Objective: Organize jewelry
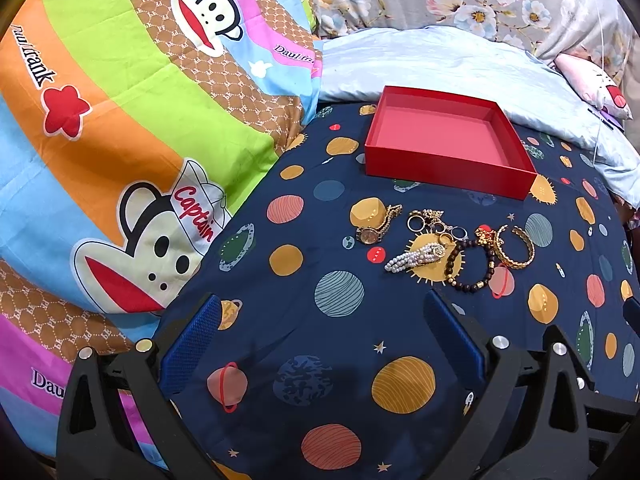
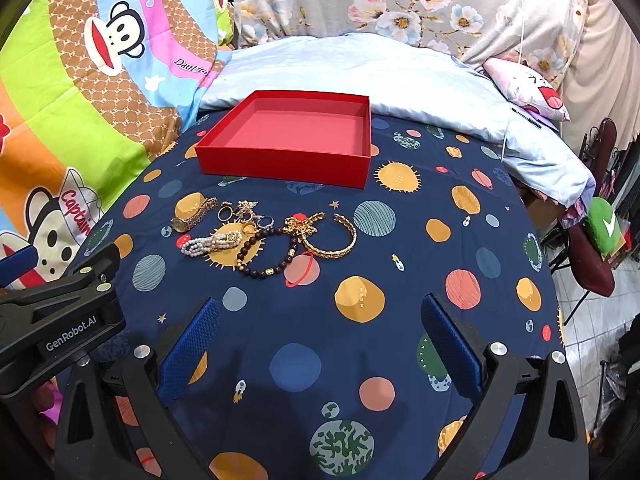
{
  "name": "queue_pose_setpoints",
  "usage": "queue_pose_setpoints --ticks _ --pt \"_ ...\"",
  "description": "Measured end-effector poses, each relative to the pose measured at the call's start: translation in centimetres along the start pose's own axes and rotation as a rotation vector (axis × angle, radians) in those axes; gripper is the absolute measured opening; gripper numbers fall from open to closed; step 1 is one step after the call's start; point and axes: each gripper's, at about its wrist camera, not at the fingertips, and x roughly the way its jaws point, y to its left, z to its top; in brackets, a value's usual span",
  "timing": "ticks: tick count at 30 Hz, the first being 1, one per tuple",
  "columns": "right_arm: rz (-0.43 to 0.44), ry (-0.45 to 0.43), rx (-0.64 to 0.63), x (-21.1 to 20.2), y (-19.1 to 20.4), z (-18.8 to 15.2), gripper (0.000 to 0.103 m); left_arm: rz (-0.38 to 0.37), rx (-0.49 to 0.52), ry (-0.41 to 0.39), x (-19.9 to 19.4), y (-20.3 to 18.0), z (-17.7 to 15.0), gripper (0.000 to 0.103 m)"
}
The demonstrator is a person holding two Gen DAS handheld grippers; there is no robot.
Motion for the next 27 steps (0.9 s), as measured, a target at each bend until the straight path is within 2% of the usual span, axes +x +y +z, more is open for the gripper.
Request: queue_pose_setpoints --ticks 27 --pt "-0.001 0.000 0.000 0.00 0.12 -0.07 0.098 0.003 0.005 0.005 -0.12 -0.03 -0.19 0.098"
